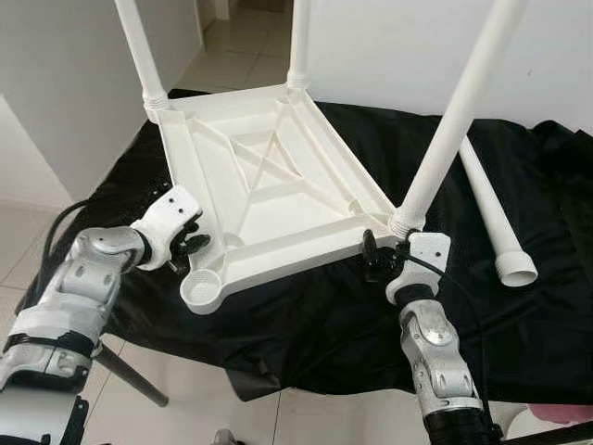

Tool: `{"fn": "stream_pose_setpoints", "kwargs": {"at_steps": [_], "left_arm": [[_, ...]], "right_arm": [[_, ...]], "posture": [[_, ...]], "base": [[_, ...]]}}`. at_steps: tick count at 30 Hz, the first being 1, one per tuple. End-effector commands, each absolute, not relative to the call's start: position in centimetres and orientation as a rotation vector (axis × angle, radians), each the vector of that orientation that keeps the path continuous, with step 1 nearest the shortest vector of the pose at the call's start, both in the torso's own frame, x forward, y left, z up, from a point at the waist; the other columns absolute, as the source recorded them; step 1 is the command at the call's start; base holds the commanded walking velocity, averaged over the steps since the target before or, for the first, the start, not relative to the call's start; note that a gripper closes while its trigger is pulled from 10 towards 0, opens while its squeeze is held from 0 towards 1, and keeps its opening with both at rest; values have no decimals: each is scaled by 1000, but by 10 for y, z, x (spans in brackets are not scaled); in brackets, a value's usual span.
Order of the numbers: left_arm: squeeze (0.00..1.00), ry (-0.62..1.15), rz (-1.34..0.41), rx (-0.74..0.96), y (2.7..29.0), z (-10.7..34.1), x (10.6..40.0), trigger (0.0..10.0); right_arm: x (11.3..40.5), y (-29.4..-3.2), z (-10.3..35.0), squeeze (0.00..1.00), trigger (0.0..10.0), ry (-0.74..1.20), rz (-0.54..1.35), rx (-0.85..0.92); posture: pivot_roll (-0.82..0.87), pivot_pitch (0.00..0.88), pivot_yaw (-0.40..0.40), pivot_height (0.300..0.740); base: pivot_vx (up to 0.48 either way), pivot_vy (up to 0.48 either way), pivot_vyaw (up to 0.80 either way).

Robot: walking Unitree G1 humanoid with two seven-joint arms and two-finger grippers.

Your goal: Building children table

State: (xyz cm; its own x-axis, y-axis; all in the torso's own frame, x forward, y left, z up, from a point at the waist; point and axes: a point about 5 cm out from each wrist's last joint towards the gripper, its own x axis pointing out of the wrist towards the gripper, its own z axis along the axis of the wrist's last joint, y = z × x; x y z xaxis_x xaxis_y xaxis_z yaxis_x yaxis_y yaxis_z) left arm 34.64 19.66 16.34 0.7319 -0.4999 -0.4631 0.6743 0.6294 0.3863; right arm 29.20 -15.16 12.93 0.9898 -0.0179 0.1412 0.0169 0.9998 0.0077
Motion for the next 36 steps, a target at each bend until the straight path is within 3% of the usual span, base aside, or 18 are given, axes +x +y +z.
{"fn": "stream_pose_setpoints", "kwargs": {"at_steps": [1, 6, 13, 16, 20, 36], "left_arm": [[0, 389, -731, 591, 187, 144, 340, 10000], [0, 401, -824, 618, 165, 132, 329, 10000], [0, 395, -863, 629, 156, 130, 323, 10000], [0, 360, -956, 620, 134, 134, 313, 10000], [0, 350, -980, 618, 128, 135, 310, 10000], [0, 267, -1271, 598, 70, 148, 272, 10000]], "right_arm": [[294, -154, 119, 0, 10000, -74, -43, -13], [301, -151, 103, 0, 10000, 34, -69, -23], [304, -147, 101, 0, 10000, 54, -47, 16], [315, -142, 100, 0, 10000, 77, -4, 94], [319, -140, 100, 0, 10000, 90, 9, 112], [340, -152, 99, 0, 10000, 119, -55, 74]], "posture": [[4, 78, -8, 740], [1, 82, -3, 740], [9, 86, -1, 740], [15, 85, 0, 740], [16, 85, 1, 740], [39, 71, 1, 740]], "base": [[0, 0, 0], [0, 0, 0], [0, 0, 0], [0, 0, 0], [0, 0, 0], [0, 0, 0]]}}
